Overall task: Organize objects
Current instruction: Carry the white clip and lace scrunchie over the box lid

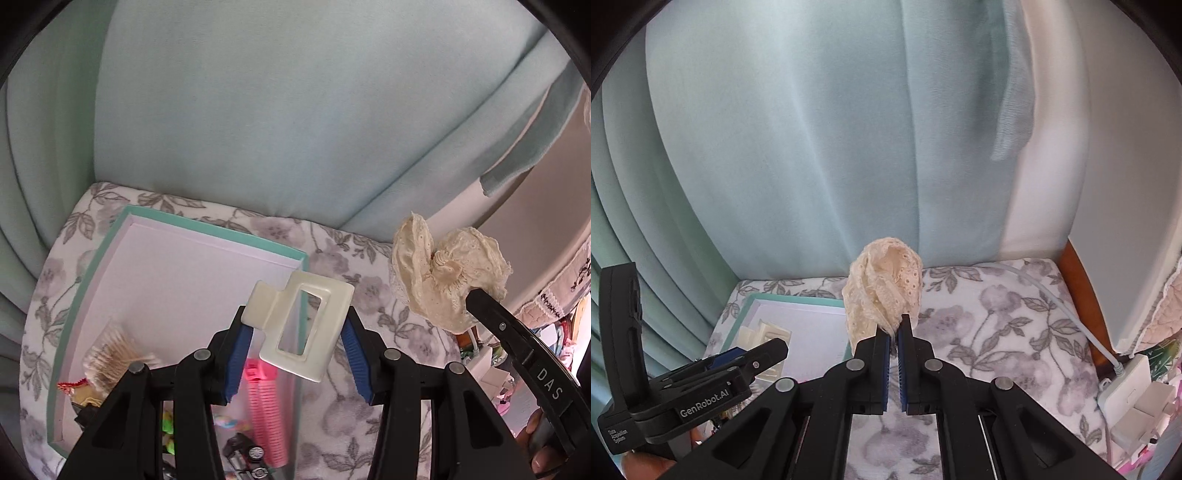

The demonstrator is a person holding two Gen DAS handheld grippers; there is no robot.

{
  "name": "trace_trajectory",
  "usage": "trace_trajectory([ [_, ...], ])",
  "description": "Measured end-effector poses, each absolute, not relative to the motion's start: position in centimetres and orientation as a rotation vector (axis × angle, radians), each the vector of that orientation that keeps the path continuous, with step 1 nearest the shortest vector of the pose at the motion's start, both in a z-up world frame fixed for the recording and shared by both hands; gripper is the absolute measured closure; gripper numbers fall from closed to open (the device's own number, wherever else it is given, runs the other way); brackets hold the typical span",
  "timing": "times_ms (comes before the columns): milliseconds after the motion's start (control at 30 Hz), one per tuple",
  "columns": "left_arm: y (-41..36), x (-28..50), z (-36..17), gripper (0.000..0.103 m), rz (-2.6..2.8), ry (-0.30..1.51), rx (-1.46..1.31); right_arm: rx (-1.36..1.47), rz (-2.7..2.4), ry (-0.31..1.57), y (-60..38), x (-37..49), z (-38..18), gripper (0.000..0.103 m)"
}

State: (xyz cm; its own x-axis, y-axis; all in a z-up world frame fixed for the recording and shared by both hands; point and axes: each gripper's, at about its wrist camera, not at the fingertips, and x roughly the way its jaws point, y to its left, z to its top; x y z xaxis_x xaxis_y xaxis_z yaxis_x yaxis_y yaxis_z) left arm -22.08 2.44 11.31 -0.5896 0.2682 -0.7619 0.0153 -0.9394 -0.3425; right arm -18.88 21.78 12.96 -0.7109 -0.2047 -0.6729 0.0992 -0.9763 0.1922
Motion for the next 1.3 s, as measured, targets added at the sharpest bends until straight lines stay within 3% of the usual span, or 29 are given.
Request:
trace_trajectory([
  [467, -5.6, -21.2, 9.3, 0.053, 2.702, -0.592, -1.395, 1.172, -2.617, -0.085, 13.6, -20.0, 10.7, 0.099],
  [1300, -7.1, -24.0, 6.0, 0.053, 2.656, -0.608, -1.502, 1.298, -2.518, 0.01, 9.7, -23.0, 6.1, 0.099],
])
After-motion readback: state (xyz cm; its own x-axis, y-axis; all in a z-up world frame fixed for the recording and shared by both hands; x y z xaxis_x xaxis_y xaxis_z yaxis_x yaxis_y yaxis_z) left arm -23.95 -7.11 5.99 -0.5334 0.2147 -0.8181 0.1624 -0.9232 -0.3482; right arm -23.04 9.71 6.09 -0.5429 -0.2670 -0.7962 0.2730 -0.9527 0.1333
